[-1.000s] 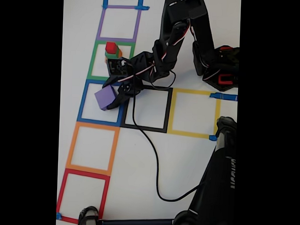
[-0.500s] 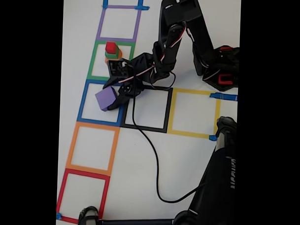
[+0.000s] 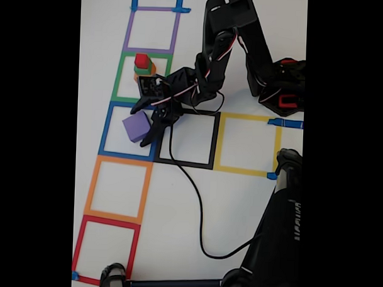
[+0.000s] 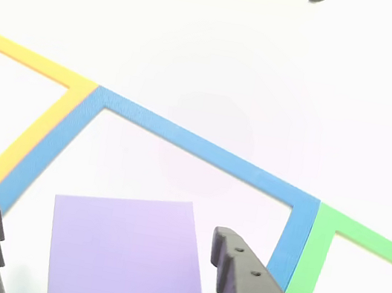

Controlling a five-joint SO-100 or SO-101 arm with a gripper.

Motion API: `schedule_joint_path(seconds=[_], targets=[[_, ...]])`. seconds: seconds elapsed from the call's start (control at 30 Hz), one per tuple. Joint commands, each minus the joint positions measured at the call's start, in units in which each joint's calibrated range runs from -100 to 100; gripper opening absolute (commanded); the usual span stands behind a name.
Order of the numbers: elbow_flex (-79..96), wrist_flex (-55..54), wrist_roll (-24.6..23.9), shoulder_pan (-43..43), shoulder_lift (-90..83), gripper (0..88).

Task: Tower of hanoi

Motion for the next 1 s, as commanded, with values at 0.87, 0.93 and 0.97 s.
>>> schedule_joint_path(seconds=[0.87,0.93,0.97], targets=[[17.94,33.13,0.36,-0.13,-55.57,0.2],[18.39,35.07,0.36,0.54,-55.73,0.2],[18.85,35.15,0.36,0.63,-55.41,0.2]])
